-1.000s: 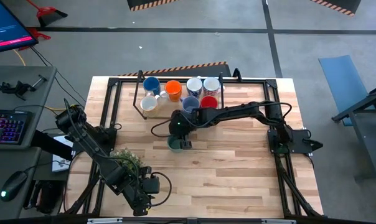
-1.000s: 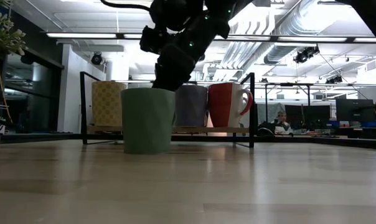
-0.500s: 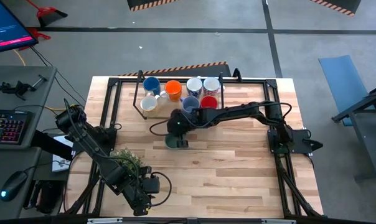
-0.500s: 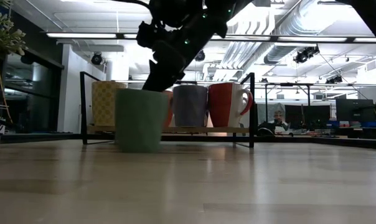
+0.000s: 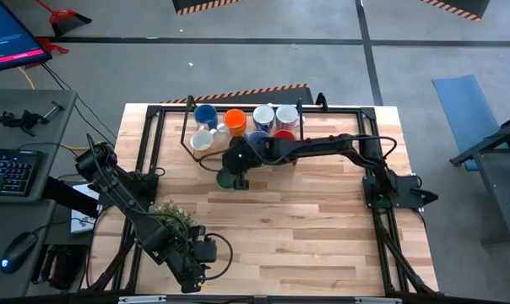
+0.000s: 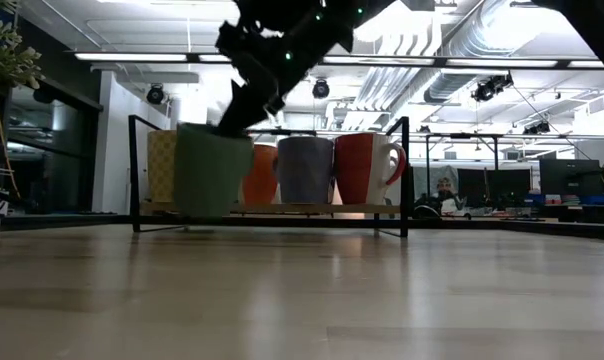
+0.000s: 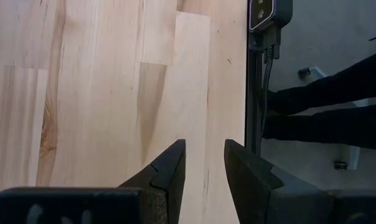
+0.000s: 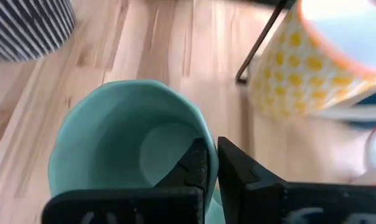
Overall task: Place coffee mugs
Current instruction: Put the green mug on the shelf
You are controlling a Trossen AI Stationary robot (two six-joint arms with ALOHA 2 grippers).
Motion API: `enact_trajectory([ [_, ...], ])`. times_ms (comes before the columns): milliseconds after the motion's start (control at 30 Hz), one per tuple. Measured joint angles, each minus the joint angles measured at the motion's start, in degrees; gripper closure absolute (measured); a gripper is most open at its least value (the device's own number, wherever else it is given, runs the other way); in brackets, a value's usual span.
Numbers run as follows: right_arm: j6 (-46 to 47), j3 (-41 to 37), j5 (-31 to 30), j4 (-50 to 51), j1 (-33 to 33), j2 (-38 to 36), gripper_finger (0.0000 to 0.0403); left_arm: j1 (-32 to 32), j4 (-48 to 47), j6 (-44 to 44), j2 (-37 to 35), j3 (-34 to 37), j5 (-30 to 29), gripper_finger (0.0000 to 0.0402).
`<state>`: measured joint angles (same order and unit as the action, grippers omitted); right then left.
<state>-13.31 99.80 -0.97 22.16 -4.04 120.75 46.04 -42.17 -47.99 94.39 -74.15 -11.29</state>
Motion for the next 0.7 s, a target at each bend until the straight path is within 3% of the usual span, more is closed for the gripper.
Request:
enact_trajectory([
  [267,-1.72,5.15,0.35,4.33,-3.69,0.0,0.0403,0.0,0.0,-0.02,0.0,0.0,0.0,0.03],
  [700,-3.29,5.3,1.04,6.65,-7.67,-0.07,0.0403,0.0,-0.02,0.04,0.0,0.0,0.0,0.03],
])
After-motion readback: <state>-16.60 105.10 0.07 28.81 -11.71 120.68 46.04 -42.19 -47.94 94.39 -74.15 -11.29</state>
